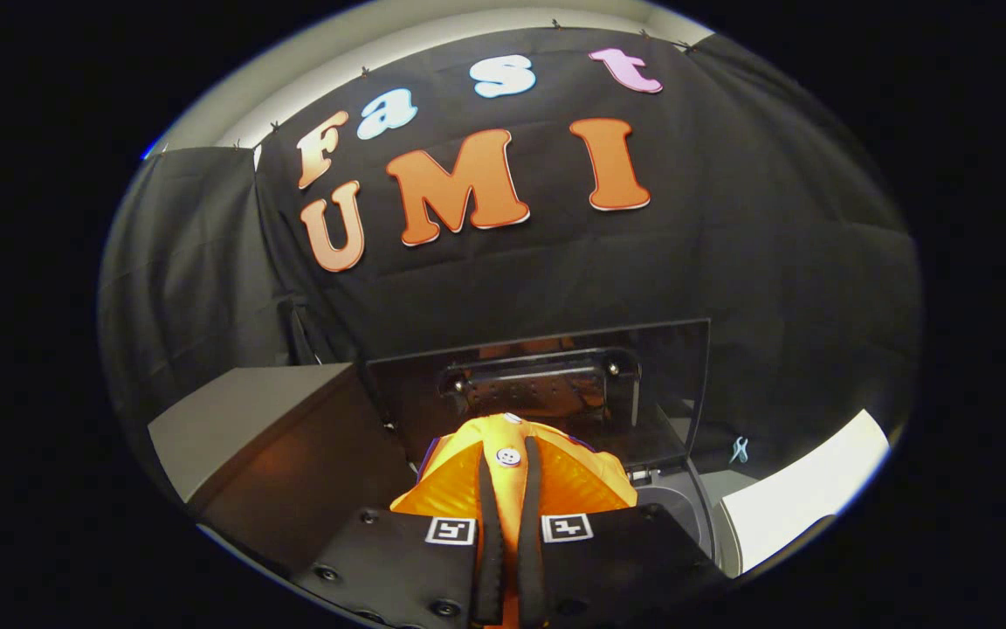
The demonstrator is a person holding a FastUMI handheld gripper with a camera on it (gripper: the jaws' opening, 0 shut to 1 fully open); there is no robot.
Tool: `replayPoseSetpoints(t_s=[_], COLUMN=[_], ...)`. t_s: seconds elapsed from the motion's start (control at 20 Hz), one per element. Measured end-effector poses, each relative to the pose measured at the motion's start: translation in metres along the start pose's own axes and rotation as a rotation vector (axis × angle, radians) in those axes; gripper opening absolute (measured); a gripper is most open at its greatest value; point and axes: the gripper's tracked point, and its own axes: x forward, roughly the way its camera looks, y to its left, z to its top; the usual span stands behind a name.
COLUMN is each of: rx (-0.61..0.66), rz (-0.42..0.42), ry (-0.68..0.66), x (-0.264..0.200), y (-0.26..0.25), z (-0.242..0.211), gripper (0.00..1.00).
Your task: Put the clothes into the washing machine and then close the washing machine lid.
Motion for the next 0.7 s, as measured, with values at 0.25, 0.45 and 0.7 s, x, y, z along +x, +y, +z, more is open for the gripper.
replayPoseSetpoints(t_s=[0.25,0.45,0.7], rx=[0.012,-0.01,0.021], rz=[0.027,0.058,0.035], ry=[0.088,0.156,0.289], x=[0.032,0.062,0.091], y=[-0.006,0.003,-0.004], z=[-0.047,-0.087,-0.15], gripper=[0.14,0.14,0.14])
